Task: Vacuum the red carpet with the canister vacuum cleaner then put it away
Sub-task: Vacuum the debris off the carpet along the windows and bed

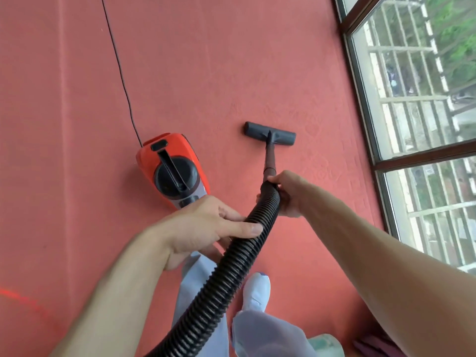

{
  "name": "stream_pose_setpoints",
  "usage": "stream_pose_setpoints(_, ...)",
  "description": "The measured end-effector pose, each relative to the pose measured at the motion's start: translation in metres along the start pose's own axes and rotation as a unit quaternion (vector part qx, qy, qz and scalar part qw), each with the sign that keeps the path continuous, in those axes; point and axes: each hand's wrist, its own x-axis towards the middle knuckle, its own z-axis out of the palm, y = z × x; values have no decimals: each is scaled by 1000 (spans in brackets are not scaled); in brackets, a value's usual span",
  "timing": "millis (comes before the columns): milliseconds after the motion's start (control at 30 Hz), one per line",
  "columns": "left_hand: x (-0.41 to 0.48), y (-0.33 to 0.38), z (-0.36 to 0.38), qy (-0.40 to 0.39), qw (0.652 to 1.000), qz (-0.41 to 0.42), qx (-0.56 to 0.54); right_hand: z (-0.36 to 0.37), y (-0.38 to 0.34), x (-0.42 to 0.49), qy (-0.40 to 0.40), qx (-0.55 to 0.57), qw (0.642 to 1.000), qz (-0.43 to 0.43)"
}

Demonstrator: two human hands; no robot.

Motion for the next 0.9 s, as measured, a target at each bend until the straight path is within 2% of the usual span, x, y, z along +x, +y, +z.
stream_pose_setpoints(200,-19,27,-16,-157,986,1,54,-25,33,-41,-33,56,995,74)
stream_pose_setpoints(267,-21,36,-23,-185,981,-3,63,-28,36,-44,-38,70,993,86)
stream_pose_setpoints(333,-19,45,-27,-179,981,-8,72,-27,25,-37,-33,84,992,84)
stream_pose_setpoints(500,5,47,-37,-104,992,-7,68,-13,-15,-6,-16,97,993,61)
stream_pose_setpoints(567,5,50,-51,-118,991,-6,71,-7,-18,-7,-33,97,993,66)
stream_pose_setpoints(733,-11,70,-65,-218,973,-34,68,-16,16,-35,-74,132,982,114)
stream_pose_setpoints(900,9,83,-71,-170,977,-46,119,-11,-21,-16,-57,142,984,90)
